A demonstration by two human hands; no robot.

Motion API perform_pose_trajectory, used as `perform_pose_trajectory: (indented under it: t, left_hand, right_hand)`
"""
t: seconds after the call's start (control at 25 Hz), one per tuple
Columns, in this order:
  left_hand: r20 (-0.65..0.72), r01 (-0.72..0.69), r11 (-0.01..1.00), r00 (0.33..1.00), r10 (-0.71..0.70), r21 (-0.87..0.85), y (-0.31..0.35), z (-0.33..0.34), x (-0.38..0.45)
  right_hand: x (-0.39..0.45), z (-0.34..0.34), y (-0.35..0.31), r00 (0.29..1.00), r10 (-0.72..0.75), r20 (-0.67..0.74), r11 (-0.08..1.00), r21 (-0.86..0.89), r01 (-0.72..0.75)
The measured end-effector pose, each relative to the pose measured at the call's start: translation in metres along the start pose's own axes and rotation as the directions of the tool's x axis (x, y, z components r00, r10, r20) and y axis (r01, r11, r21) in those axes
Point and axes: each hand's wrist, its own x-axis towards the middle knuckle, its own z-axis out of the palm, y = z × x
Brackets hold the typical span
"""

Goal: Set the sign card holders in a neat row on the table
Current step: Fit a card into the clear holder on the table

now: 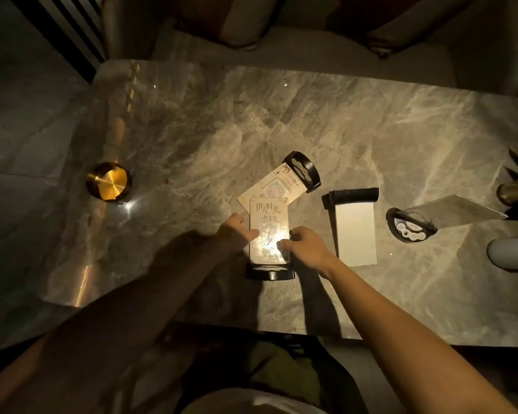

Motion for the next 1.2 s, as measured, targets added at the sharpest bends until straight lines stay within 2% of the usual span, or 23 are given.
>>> perform_pose_trajectory:
  t: [0.08,0.2,0.32,0.44,0.56,0.88,1.2]
  left_hand:
    - [0.054,0.002,0.999,0.999,0.0,-0.042,-0.002,0.002,0.001]
    - [0.065,-0.122,0.989,0.991,0.116,0.086,-0.012,0.008,0.007]
    - [0.024,-0.171,0.976,0.985,0.169,0.137,-0.011,0.005,0.003]
    - [-0.031,-0.203,0.978,0.979,0.201,-0.059,-0.004,0.005,0.006]
    - [0.04,-0.078,0.945,0.995,0.095,-0.318,0.019,0.002,0.001]
    - [0.029,-0.159,0.883,0.981,0.192,-0.442,0.045,-0.002,-0.008]
    - [0.069,-0.233,0.915,0.96,0.27,-0.331,0.027,-0.003,-0.029]
  right_hand:
    - [0.008,0.004,0.002,0.998,0.06,-0.033,0.997,0.057,-0.058]
    - [0.021,0.01,0.006,0.992,0.116,-0.049,0.989,0.099,-0.111]
    - [0.021,0.008,0.004,0.99,0.066,-0.121,0.997,0.051,-0.06]
    - [0.022,-0.001,0.004,0.977,0.075,-0.199,0.992,0.114,-0.052]
    - [0.024,-0.015,0.005,0.965,0.049,-0.259,0.991,0.132,-0.015]
    - [0.015,-0.04,0.005,0.926,-0.069,-0.371,0.985,0.122,0.122]
    - [-0.008,-0.033,0.03,0.952,-0.153,-0.266,0.985,0.038,0.169]
